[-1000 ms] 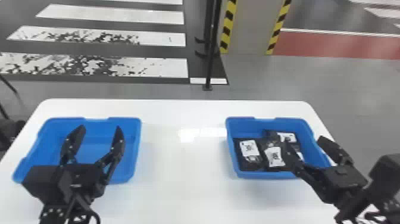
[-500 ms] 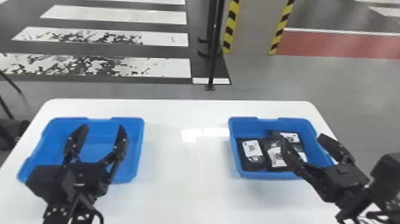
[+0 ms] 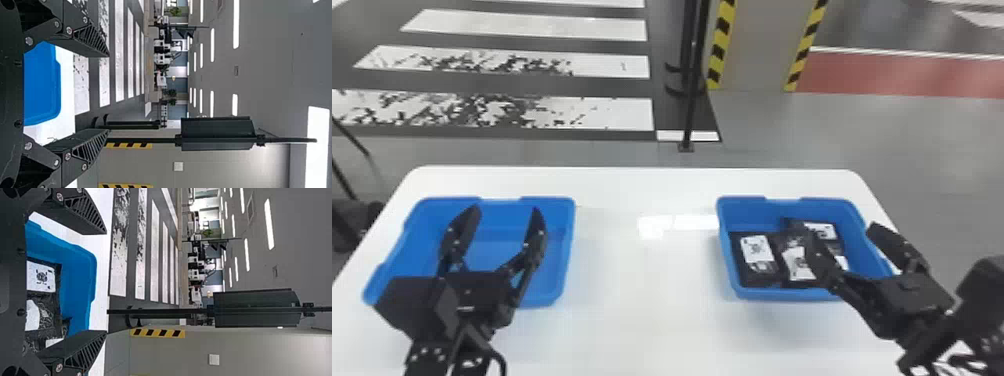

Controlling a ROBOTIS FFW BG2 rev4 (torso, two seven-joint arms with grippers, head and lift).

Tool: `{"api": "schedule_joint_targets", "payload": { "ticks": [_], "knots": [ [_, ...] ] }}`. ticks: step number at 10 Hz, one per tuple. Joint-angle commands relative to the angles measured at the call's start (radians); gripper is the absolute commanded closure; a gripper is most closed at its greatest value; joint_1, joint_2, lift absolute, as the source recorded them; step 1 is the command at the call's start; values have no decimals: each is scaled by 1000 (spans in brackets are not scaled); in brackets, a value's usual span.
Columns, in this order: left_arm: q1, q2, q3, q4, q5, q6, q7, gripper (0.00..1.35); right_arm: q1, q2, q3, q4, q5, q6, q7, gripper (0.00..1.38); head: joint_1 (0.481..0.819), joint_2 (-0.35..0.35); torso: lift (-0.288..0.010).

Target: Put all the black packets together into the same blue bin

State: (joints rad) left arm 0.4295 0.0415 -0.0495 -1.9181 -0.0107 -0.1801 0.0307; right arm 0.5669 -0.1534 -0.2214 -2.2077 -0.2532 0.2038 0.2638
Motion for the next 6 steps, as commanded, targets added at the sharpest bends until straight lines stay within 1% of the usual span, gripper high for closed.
{"api": "schedule_joint_targets", "payload": {
  "ticks": [1,4,6],
  "knots": [
    [0,0,2,0,-3,-2,0,381,0,0,0,0,0,0,0,121,695,-91,-110],
    [2,-2,6,0,-1,1,0,383,0,0,2,0,-2,-3,-1,122,695,-87,-110],
    [0,-2,6,0,-3,-16,0,383,-2,0,4,0,-2,-3,-1,122,695,-86,-110]
  ]
}}
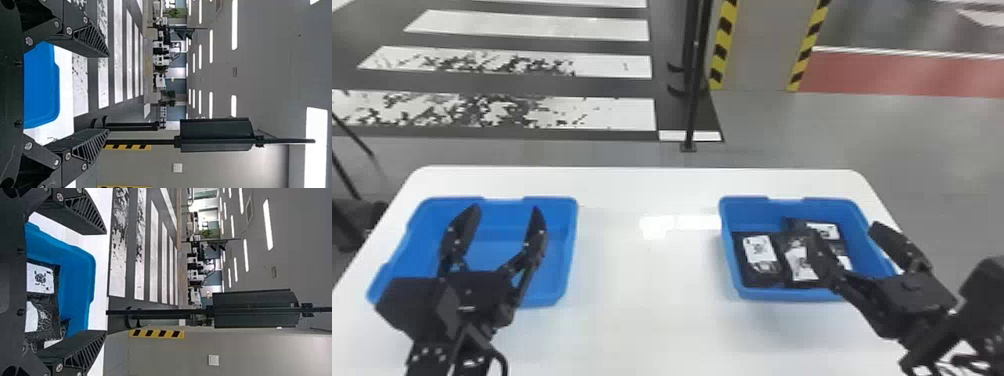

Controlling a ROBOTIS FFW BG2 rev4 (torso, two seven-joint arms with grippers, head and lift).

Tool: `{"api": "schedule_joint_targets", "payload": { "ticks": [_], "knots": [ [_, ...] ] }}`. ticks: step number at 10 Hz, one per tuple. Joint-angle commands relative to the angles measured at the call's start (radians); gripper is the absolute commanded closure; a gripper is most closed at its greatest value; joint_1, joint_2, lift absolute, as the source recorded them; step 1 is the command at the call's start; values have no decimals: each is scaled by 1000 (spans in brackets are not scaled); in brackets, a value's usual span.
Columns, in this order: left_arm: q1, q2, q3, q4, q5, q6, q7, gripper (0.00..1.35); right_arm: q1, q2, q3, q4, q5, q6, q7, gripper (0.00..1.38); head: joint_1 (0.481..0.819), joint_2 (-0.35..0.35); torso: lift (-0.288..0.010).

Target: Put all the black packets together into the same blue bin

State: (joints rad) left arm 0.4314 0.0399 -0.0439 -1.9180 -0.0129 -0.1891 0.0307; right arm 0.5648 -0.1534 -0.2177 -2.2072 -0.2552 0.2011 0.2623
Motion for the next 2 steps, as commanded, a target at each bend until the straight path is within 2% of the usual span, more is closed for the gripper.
{"api": "schedule_joint_targets", "payload": {
  "ticks": [1,2],
  "knots": [
    [1,0,0,0,-1,-10,0,384,0,0,0,2,0,0,0,122,695,-85,-110],
    [1,0,0,0,-1,-10,0,387,0,0,2,2,0,0,0,122,695,-85,-110]
  ]
}}
